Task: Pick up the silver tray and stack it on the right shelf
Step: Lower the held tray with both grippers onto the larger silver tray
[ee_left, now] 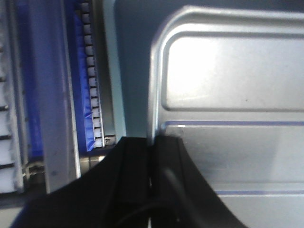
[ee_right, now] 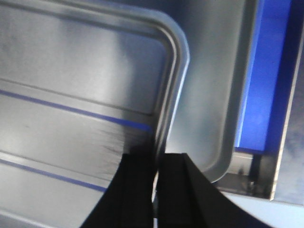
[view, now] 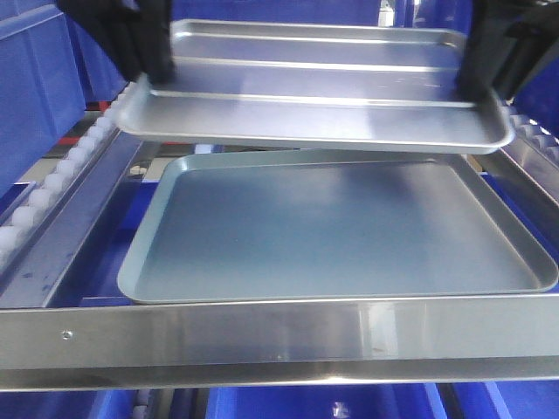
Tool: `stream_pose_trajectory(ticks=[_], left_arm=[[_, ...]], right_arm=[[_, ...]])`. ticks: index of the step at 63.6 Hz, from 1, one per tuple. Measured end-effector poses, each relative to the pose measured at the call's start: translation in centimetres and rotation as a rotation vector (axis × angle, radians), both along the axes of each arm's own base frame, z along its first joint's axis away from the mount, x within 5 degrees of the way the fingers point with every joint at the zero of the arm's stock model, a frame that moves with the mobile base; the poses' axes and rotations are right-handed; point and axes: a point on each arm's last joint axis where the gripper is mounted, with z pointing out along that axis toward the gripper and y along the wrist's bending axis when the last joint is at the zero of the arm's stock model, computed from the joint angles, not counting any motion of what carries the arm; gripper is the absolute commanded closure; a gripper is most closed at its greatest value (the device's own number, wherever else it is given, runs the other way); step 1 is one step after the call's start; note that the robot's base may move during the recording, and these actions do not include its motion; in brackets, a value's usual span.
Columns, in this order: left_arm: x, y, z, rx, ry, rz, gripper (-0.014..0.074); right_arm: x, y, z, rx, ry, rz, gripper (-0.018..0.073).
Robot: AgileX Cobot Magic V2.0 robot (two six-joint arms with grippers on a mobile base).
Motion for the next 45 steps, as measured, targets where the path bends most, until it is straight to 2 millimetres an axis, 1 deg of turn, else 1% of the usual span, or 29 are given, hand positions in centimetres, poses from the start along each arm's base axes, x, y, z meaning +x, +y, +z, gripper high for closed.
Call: stream_pose_trajectory(ticks=[6, 12, 20, 30, 38, 45], left_arm=[[0.8, -0.9, -1.1, -0.006, 0.001, -0.011, 0.0697], [1.7, -1.6, -2.5, 0.007, 0.007, -0.02, 0.0697], [3.1, -2.4, -4.8, 0.019, 0.018, -0.019, 0.0697], [5.1, -2.2, -7.4, 0.019, 0.05, 0.015, 0.0697], [6.2, -1.8, -9.1, 0.015, 0.09, 0.045, 0.0697], [6.8, -1.7, -10.5, 0.01, 0.129, 0.057, 0.0697]], right_arm=[[1.1, -0.9, -0.1, -0.015, 0.01, -0.013, 0.0502], [2.5, -1.5, -0.8, -0.035, 0.036, -0.018, 0.0502], [4.1, -1.7, -2.7, -0.057, 0.076, -0.017, 0.0502], [6.2, -1.1, -5.5, -0.068, 0.104, -0.01, 0.0502], [7.4, -0.7, -7.2, -0.07, 0.111, -0.005, 0.0502], [7.9, -0.5, -8.2, -0.071, 0.123, -0.003, 0.0501]])
